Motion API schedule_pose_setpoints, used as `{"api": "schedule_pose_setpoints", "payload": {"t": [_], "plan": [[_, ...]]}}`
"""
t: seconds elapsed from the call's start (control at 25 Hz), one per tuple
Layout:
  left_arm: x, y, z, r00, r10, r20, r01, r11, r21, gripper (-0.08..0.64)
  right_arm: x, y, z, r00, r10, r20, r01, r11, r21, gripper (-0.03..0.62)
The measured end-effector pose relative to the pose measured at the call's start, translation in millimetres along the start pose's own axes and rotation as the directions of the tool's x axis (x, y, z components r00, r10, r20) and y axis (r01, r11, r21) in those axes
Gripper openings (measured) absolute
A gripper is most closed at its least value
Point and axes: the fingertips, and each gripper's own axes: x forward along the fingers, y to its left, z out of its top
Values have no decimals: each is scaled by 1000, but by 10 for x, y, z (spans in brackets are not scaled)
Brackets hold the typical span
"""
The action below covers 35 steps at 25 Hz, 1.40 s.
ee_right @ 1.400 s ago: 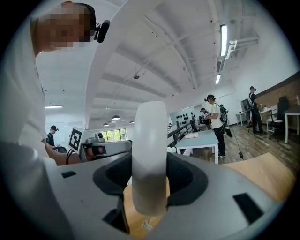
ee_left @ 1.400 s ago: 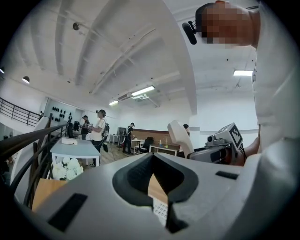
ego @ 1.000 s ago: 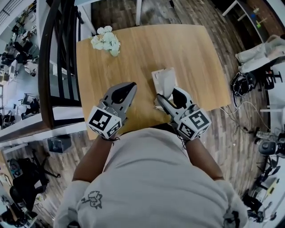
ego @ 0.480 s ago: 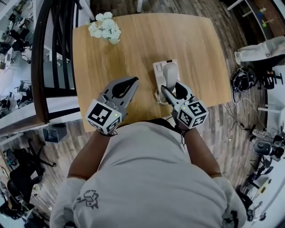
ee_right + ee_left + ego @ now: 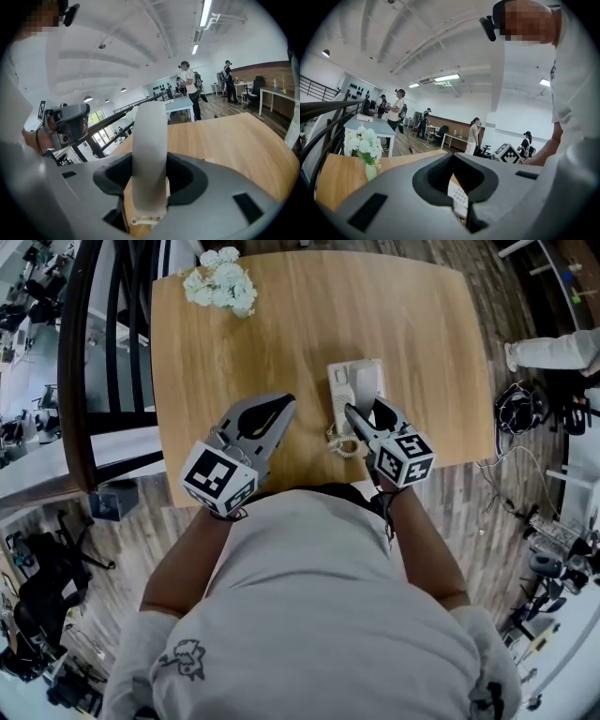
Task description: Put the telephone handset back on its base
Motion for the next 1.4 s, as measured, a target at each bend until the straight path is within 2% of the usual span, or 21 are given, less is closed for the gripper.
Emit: {"api": "schedule_pose_setpoints", "payload": {"t": [0.4, 1.0, 1.4], "plan": [[165, 163, -226, 999, 36, -32, -37, 998, -46, 6, 398, -354, -389, 993, -24, -115, 28, 999, 35, 224], [406, 261, -510, 996, 39, -83, -46, 996, -75, 6, 685, -575, -938, 965, -65, -255, 93, 991, 100, 224], [462, 287, -640, 994, 31, -104, -41, 995, -95, 6, 762, -638, -1140, 945, -86, -314, 119, 989, 87, 224]]}}
